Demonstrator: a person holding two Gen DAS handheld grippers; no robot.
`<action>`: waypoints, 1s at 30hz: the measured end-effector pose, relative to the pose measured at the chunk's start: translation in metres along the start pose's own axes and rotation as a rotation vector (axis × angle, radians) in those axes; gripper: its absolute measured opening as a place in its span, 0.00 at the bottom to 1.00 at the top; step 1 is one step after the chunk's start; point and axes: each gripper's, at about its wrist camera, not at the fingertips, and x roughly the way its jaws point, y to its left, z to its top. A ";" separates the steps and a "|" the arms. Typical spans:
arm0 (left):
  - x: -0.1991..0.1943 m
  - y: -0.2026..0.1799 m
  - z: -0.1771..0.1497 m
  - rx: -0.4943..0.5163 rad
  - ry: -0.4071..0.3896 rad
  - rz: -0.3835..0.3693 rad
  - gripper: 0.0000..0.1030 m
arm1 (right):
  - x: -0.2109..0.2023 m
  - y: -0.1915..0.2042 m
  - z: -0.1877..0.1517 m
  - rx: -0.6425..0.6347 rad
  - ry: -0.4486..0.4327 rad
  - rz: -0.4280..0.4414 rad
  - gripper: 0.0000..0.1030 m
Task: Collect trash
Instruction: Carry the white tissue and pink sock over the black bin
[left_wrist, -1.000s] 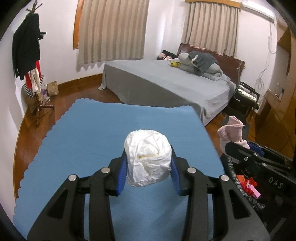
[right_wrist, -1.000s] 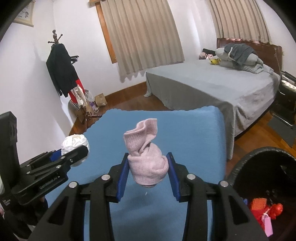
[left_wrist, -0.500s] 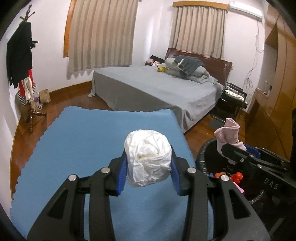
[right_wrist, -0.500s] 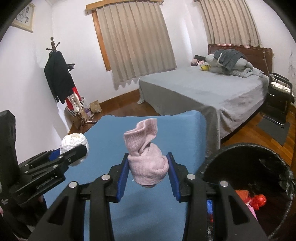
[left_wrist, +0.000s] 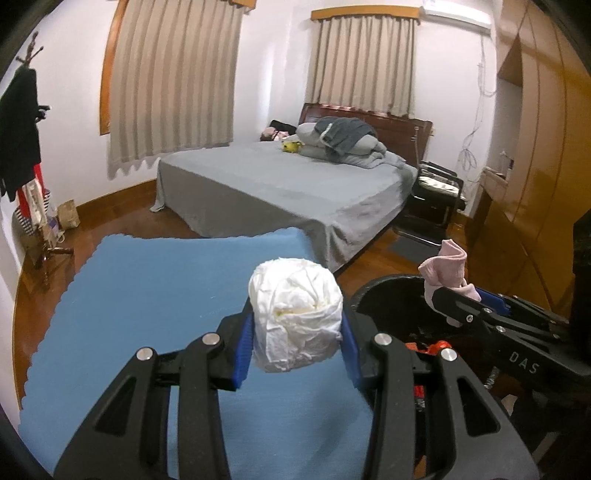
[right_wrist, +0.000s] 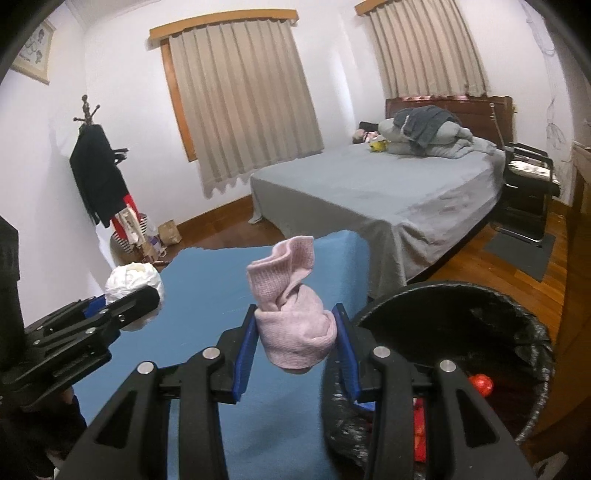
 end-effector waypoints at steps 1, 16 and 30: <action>0.000 -0.004 0.001 0.005 -0.002 -0.007 0.38 | -0.002 -0.002 0.001 0.002 -0.004 -0.005 0.39; 0.008 -0.048 0.006 0.067 -0.013 -0.084 0.38 | -0.032 -0.036 -0.001 0.020 -0.052 -0.087 0.39; 0.027 -0.084 0.006 0.111 -0.004 -0.142 0.38 | -0.050 -0.079 -0.008 0.063 -0.060 -0.183 0.39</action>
